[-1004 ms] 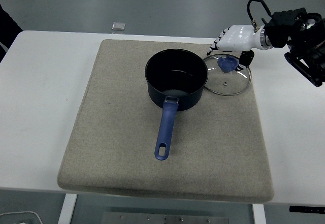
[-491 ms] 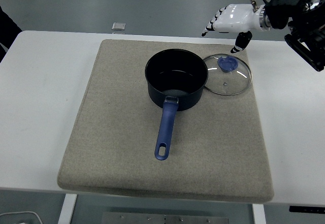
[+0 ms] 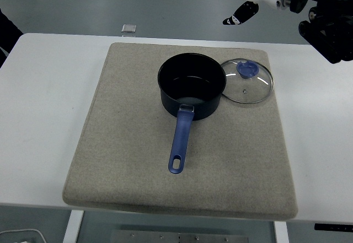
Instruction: Lift the pot lid and place it to the right of the pot.
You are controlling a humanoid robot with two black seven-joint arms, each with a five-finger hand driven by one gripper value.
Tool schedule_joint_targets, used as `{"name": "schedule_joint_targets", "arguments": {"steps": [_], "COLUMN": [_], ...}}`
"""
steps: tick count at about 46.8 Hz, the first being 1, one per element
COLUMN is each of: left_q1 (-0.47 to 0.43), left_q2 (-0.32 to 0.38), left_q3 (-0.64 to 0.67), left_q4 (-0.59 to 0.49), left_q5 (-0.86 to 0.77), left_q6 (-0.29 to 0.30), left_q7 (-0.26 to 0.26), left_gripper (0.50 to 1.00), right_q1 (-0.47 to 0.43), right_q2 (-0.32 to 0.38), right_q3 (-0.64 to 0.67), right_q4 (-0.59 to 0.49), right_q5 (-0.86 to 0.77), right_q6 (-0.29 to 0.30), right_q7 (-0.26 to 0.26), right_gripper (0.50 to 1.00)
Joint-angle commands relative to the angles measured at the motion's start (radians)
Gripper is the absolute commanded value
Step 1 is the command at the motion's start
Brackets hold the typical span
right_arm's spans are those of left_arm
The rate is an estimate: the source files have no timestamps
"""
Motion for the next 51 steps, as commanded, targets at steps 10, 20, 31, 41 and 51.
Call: {"name": "schedule_joint_targets", "arguments": {"steps": [10, 20, 31, 41, 51], "left_q1": [-0.001, 0.001, -0.001, -0.001, 0.001], "left_q2": [0.0, 0.0, 0.0, 0.0, 0.0], "left_q3": [0.0, 0.0, 0.0, -0.001, 0.0], "left_q4": [0.0, 0.0, 0.0, 0.0, 0.0], "left_q5": [0.0, 0.0, 0.0, 0.0, 0.0], "left_q6": [0.0, 0.0, 0.0, 0.0, 0.0], "left_q7": [0.0, 0.0, 0.0, 0.0, 0.0], "left_gripper": [1.0, 1.0, 1.0, 1.0, 1.0], "right_q1": [0.002, -0.003, -0.018, -0.061, -0.084], "right_q2": [-0.003, -0.005, 0.003, 0.002, 0.003], "right_q3": [0.0, 0.07, 0.113, 0.136, 0.15], "right_q4": [-0.001, -0.002, -0.002, -0.002, -0.002], "right_q5": [0.444, 0.717, 0.915, 1.079, 1.24], "right_q6": [0.005, 0.013, 0.064, 0.091, 0.1], "right_q7": [0.0, 0.0, 0.0, -0.147, -0.256], "right_gripper": [0.897, 0.897, 0.897, 0.897, 0.899]}}
